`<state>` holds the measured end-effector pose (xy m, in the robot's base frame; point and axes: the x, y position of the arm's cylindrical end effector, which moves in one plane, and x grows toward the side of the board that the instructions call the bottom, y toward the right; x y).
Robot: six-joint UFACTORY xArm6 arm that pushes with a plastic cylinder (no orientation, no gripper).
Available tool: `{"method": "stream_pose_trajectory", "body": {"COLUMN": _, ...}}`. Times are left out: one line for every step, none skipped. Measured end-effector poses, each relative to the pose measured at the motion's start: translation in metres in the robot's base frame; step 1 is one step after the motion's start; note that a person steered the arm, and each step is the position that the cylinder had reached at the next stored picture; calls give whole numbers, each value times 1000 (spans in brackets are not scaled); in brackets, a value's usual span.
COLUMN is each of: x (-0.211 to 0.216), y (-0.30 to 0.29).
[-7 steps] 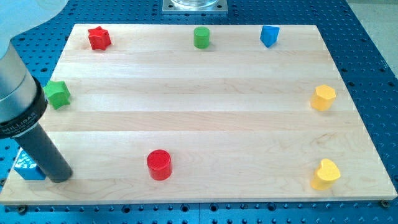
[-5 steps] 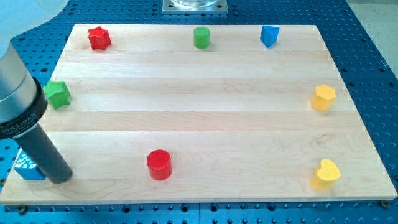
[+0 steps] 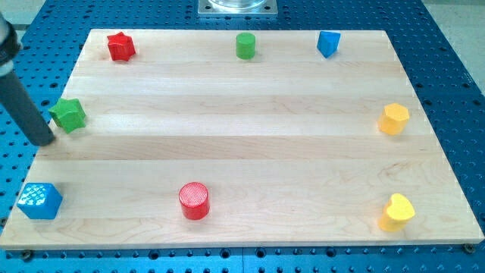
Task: Slide the green star diagonally bottom right to the red star
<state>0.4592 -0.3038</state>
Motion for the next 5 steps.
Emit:
{"method": "stream_pose_trajectory", "body": {"x": -18, "y": 11}}
{"method": "stream_pose_trajectory", "body": {"x": -40, "y": 52}}
{"method": "stream_pose_trajectory", "body": {"x": -64, "y": 84}}
{"method": "stream_pose_trajectory", "body": {"x": -70, "y": 108}}
{"method": "stream_pose_trajectory", "body": {"x": -43, "y": 97}}
